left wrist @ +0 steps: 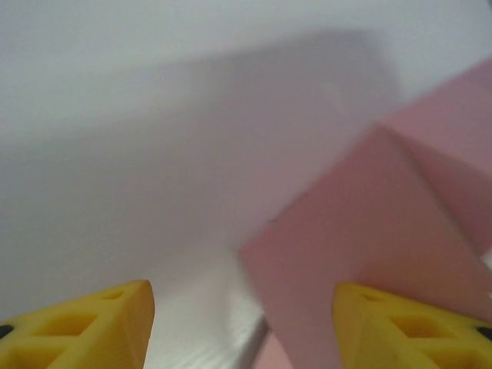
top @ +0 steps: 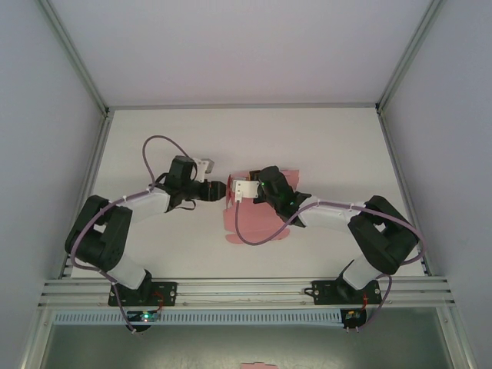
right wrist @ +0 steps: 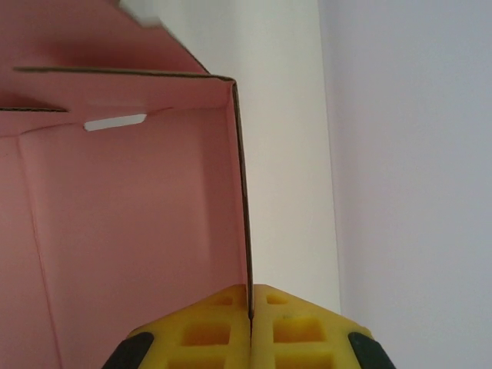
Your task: Assemble paper box
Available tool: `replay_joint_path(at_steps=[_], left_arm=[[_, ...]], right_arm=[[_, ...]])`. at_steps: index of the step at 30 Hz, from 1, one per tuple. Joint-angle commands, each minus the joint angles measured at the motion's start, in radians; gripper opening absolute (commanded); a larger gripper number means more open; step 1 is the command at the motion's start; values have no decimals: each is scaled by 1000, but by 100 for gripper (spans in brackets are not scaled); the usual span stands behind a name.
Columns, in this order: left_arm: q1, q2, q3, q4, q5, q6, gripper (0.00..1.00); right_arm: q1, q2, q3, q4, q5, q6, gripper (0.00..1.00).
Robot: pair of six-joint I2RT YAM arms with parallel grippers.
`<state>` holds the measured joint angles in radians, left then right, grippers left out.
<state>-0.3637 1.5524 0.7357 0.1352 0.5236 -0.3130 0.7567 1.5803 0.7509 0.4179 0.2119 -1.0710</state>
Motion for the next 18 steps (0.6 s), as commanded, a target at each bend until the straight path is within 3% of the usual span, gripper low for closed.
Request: replay_joint_path(at_steps=[1, 8, 15, 18], left_arm=[[-46, -52, -25, 66, 42, 64, 63], [-46, -60, -78, 95, -26, 88, 64], [-50, 39, -110, 355, 143, 128, 63], [-72, 33, -128, 341, 104, 172, 63]], right_arm=[[9, 14, -8, 41, 44, 50, 0], [10, -9, -32, 27, 28, 58, 0], [35, -20, -69, -11, 0, 3, 0], [58, -32, -160, 83, 24, -76, 0]])
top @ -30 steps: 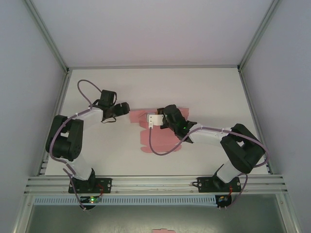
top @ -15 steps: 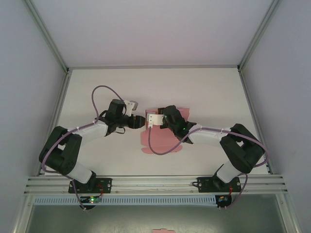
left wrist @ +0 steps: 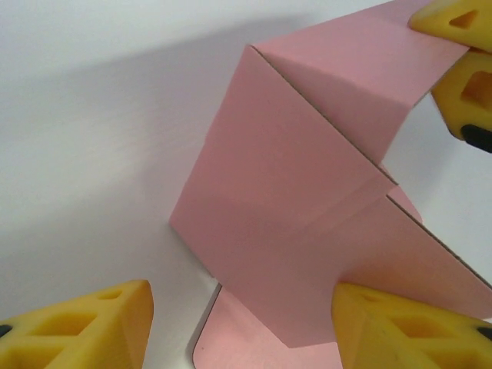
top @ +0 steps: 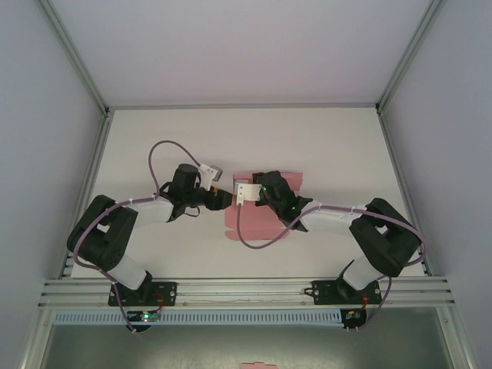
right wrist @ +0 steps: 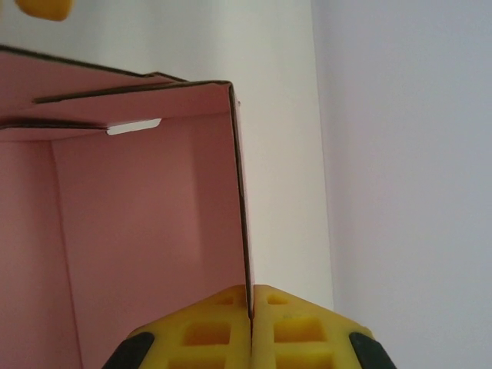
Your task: Assemble paper box
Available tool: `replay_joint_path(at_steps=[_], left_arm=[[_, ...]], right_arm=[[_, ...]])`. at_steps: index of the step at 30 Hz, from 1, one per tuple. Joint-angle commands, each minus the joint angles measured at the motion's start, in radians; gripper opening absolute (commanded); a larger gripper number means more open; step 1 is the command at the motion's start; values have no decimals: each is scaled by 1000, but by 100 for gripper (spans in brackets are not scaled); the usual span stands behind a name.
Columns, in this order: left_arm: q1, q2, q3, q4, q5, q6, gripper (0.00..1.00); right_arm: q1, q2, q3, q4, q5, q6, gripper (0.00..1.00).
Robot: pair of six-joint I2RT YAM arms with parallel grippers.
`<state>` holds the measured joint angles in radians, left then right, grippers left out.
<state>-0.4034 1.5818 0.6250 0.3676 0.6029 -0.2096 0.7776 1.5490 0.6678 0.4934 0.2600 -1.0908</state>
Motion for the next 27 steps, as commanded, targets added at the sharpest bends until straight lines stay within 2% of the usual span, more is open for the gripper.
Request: replay_joint_path(at_steps=[1, 4, 6, 12, 15, 19, 22, 27], left_arm=[[-43, 0, -23, 99, -2, 84, 63], [-67, -6, -67, 168, -23, 93, 63], [-78, -6, -94, 220, -18, 102, 64], [-131, 57, -115, 354, -172, 143, 66], [-157, 91, -101, 400, -164, 184, 71], [-176, 102, -77, 373, -237, 212, 77], [-176, 132, -86, 461, -274, 175, 77], [-185, 217, -90, 683, -355, 72, 72]], right_arm=[[46, -2, -103, 38, 0, -65, 0], [80, -6, -168, 136, 72, -70, 0], [92, -14, -195, 156, 73, -49, 0], [109, -12, -178, 52, 39, 52, 0], [106, -1, -160, 0, 43, 67, 0], [105, 13, -148, -25, 37, 78, 0], [103, 13, -146, -57, 17, 90, 0], [106, 20, -139, -108, -16, 104, 0]])
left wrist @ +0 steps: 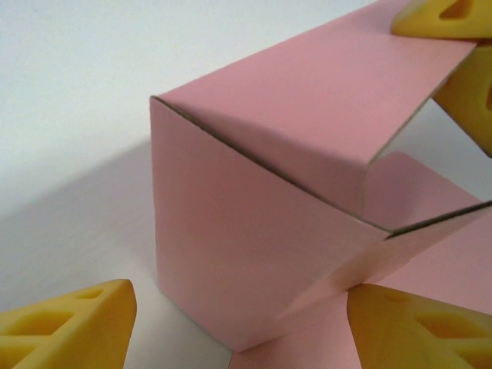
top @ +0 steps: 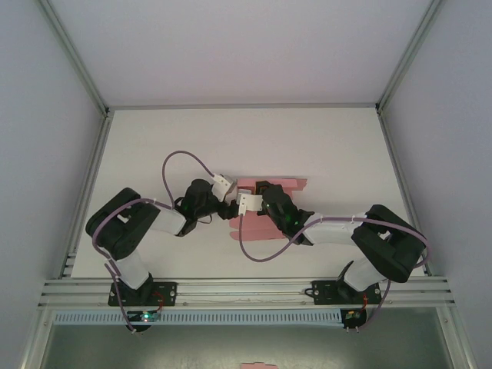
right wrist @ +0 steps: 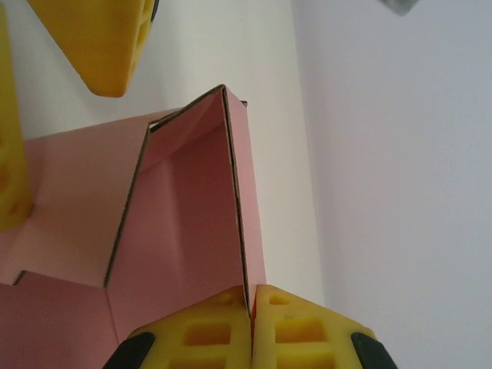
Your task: Assemble paper box
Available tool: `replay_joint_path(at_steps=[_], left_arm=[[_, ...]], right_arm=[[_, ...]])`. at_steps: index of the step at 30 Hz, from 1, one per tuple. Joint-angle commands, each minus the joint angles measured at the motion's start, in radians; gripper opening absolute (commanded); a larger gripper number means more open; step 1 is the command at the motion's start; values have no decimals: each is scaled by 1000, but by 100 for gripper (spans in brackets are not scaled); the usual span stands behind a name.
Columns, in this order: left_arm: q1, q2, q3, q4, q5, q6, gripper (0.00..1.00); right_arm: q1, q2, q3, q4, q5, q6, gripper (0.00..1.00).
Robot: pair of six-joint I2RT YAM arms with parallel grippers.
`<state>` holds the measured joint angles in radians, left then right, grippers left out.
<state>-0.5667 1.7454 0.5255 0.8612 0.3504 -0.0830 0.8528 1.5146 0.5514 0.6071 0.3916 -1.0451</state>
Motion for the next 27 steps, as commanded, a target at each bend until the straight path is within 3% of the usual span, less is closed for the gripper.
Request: replay_joint_path(at_steps=[1, 5, 7, 10, 13, 17, 19, 21, 25, 27], left_arm=[[-23, 71, 7, 237, -126, -71, 72], [-35, 115, -34, 414, -78, -73, 72], [-38, 114, -76, 485, -131, -80, 68], [-39, 108, -93, 487, -201, -89, 60], [-39, 122, -79, 487, -176, -86, 59], [-38, 136, -78, 538, -258, -98, 47], [-40, 131, -66, 538, -246, -100, 45], [-40, 129, -48, 537, -195, -100, 48], [-40, 144, -13, 536, -109, -63, 69], [-39, 146, 3, 518, -96, -40, 70]], right_arm=[[32, 56, -16, -240, -149, 59, 0], [34, 76, -10, -263, -96, 43, 0], [34, 76, -18, -259, -65, 38, 0], [39, 76, -40, -254, -23, 45, 0], [38, 82, -69, -238, 15, 49, 0], [46, 88, -50, -293, -8, 65, 0], [46, 97, -42, -311, -13, 68, 0], [46, 116, -29, -339, -6, 72, 0], [42, 118, -18, -367, -44, 91, 0], [34, 98, -20, -374, -77, 105, 0]])
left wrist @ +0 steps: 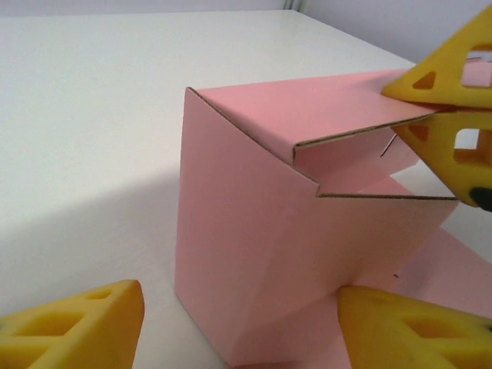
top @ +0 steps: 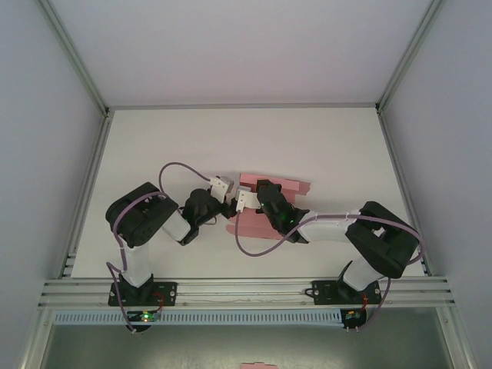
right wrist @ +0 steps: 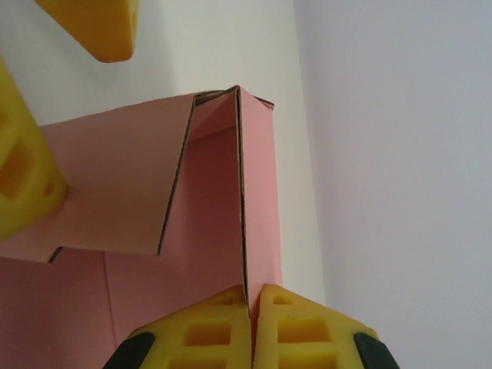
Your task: Assemble paper box
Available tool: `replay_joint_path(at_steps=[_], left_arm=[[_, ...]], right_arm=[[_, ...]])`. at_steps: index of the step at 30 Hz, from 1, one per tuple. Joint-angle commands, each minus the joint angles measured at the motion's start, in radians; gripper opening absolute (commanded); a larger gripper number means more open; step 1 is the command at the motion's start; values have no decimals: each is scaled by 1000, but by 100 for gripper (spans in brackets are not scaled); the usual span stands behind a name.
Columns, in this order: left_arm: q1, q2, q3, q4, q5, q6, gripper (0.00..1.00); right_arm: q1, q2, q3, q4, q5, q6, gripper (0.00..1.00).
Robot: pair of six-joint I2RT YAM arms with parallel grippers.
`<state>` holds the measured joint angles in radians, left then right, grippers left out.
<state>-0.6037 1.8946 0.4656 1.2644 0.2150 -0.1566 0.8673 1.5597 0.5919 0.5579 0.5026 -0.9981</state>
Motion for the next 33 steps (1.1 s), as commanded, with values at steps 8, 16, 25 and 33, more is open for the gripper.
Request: replay_joint_path(at_steps=[8, 16, 25, 33], left_arm=[[35, 29, 134, 37, 230, 59, 83], [38, 61, 251, -114, 264, 61, 79], [49, 9, 168, -97, 247, 20, 80], [41, -295, 45, -433, 235, 6, 100]], right_arm=[[-10, 37, -28, -397, -296, 91, 0], [-24, 59, -13, -413, -345, 106, 0], [-54, 56, -30, -357, -278, 103, 0], [-86, 16, -45, -342, -267, 117, 0]])
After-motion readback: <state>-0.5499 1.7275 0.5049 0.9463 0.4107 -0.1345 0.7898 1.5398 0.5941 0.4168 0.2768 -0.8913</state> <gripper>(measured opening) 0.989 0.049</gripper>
